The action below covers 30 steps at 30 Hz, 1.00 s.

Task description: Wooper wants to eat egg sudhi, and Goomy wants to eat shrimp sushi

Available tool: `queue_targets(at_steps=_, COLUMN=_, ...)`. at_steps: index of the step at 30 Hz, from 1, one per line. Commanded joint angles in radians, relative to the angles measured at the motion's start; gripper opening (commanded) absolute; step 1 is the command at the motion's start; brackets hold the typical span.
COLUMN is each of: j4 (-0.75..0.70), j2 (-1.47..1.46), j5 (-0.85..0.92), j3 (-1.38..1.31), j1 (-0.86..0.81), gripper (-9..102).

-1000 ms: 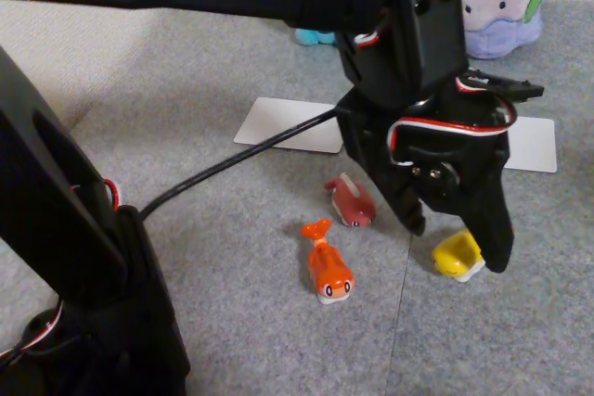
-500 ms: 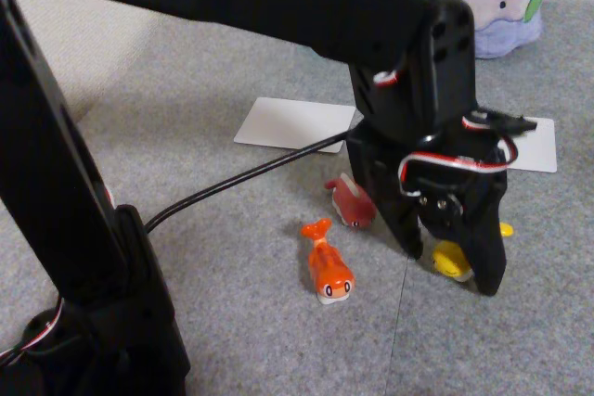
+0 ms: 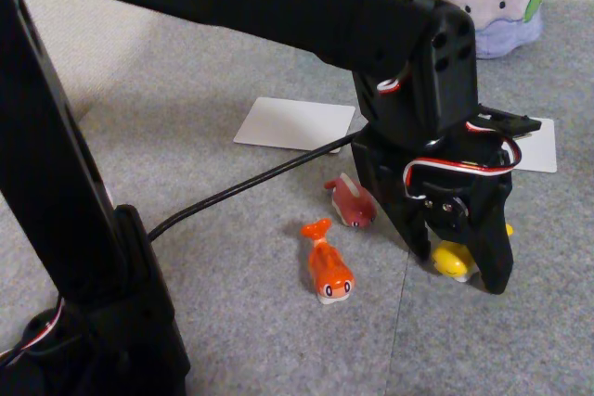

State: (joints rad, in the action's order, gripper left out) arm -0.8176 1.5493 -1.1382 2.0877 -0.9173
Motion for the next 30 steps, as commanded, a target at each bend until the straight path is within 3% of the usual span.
queue_targets(at_steps=1, j4=0.028, j2=0.006, j5=-0.005, j3=-0.051, j1=0.002, gripper=24)
queue_targets(at_steps=10, j4=0.034, j2=-0.012, j5=-0.008, j3=-0.107, j1=-0.015, gripper=16)
queue_targets(at_steps=20, j4=0.014, j2=-0.012, j5=-0.035, j3=-0.098, j1=-0.006, gripper=15)
queue_targets(at_steps=25, j4=0.014, j2=-0.012, j5=-0.037, j3=-0.098, j1=-0.012, gripper=5)
queue_targets(at_steps=30, j4=0.014, j2=-0.012, j5=-0.037, j3=-0.098, j1=-0.012, gripper=3)
